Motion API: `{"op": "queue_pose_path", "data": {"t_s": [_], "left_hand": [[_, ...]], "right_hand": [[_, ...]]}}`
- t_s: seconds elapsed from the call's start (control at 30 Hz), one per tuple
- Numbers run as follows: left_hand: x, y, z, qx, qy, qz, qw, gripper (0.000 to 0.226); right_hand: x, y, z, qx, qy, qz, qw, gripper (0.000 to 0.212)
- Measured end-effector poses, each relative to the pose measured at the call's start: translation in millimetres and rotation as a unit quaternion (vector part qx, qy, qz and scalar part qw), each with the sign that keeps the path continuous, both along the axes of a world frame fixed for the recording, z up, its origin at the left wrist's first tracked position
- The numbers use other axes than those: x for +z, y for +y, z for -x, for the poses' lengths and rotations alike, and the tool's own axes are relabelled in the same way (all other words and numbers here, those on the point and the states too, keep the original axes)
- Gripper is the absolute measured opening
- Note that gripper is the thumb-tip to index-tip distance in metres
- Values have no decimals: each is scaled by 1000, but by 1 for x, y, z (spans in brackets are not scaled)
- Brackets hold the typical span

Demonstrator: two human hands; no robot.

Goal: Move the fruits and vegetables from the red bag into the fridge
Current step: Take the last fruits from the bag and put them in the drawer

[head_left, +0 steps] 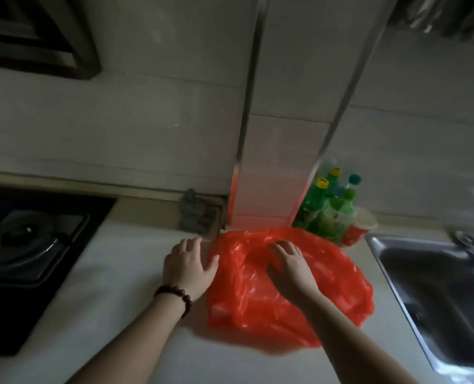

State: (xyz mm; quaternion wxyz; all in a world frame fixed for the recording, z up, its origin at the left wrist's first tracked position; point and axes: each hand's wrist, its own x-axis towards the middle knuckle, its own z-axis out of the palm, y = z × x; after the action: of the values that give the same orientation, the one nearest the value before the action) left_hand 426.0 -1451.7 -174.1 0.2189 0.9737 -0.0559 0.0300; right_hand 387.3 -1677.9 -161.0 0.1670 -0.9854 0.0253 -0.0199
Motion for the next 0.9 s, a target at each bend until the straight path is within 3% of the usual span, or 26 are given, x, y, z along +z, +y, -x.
{"op": "queue_pose_path", "data": {"t_s": [0.17, 0.37, 0.57, 0.77, 0.9], "left_hand": [[-10, -47, 8, 49, 53, -41, 997, 72], [-39, -85, 6, 76, 155, -99, 980, 113], [-72, -86, 4, 95, 203, -22, 974, 95], [-79, -51, 11, 75, 173, 147, 971, 67], [-81, -33, 21, 98, 148, 194, 965, 50]], "right_hand": [[-14, -30, -52, 149, 31, 34, 988, 56], [-28, -31, -111, 324, 44, 103, 940, 74], [-63, -14, -147, 414, 83, 135, 896, 93], [-67, 2, -163, 413, 129, 40, 901, 69], [-61, 15, -167, 397, 175, -31, 900, 48]]}}
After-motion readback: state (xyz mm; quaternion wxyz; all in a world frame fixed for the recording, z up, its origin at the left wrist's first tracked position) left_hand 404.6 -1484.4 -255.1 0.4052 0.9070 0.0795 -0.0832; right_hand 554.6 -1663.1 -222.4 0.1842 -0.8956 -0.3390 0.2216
